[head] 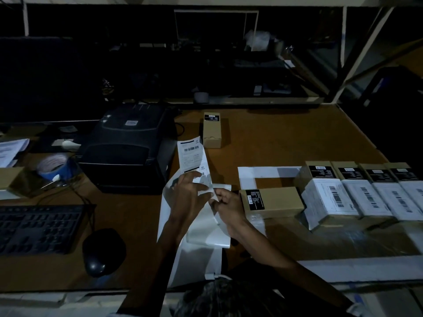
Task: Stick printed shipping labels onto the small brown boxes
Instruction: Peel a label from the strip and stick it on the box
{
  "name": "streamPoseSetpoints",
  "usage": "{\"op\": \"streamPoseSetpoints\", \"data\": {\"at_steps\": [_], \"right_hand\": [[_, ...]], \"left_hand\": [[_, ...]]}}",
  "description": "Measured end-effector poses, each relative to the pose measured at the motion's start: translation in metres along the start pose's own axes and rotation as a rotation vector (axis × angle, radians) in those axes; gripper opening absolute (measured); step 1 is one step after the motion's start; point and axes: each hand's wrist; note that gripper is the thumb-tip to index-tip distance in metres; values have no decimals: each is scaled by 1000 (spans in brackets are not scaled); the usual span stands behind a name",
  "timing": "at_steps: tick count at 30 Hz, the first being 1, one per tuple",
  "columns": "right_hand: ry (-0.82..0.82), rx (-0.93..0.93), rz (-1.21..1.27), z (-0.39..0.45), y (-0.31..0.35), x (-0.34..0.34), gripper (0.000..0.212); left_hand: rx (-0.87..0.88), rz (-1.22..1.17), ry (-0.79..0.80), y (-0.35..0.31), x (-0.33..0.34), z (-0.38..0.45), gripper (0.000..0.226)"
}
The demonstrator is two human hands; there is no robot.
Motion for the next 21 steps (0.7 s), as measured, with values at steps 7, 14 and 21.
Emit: {"op": "streamPoseSetpoints", "data": {"at_steps": [7, 14, 21], "right_hand": [[-1, -31, -47, -1, -4, -3, 28], [-21, -83, -81, 2, -8, -2, 26], [-20, -90, -82, 1, -9, -4, 27]], "left_hand": [[149, 24, -3, 4, -9, 8, 14], [233, 150, 60, -1, -10, 11, 21], [328, 149, 48, 0, -6, 9, 26]]}}
Point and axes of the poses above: each hand's wrist, its own z-axis towards the middle knuckle, its own x-axis out of the palm, y = z × x
